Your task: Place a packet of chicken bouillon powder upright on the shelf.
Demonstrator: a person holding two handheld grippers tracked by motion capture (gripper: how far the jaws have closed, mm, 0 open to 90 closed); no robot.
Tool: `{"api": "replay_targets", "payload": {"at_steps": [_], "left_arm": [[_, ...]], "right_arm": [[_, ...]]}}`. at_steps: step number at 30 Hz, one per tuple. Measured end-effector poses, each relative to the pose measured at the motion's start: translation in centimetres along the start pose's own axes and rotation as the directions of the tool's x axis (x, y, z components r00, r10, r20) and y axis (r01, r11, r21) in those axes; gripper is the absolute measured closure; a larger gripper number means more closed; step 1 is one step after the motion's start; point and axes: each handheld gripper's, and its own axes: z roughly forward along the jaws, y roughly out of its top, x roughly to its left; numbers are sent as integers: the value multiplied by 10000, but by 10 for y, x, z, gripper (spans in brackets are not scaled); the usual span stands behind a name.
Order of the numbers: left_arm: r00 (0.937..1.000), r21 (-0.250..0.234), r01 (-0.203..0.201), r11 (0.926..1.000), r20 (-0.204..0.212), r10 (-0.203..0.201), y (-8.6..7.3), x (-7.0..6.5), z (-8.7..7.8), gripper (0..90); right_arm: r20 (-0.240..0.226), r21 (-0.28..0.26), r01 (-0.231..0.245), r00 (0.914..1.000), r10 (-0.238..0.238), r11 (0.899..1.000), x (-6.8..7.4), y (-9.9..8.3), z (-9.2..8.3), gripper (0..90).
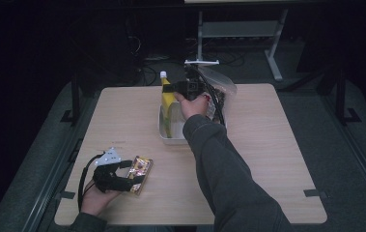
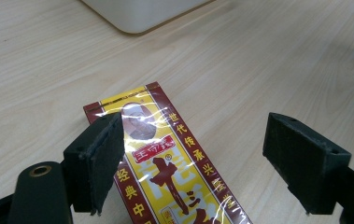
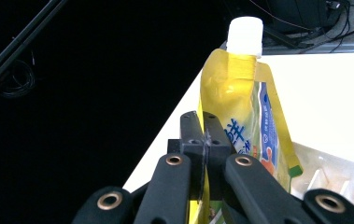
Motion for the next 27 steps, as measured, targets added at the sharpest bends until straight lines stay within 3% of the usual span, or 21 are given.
{"api": "replay_targets", "payload": {"at_steps": [10, 22, 27], "left_arm": [[9996, 76, 216, 9997, -167, -215, -3, 3, 1, 195], [9996, 175, 189, 9997, -231, -185, -3, 3, 3, 192], [9994, 285, 138, 9995, -332, -128, -3, 2, 4, 184]], "right_arm": [[162, -12, 17, 9999, -16, 10000, -1, -6, 8, 893], [240, 128, -119, 9996, 116, 9998, -6, -15, 17, 850], [325, 215, -159, 9994, 152, 9996, -8, -16, 16, 742]]}}
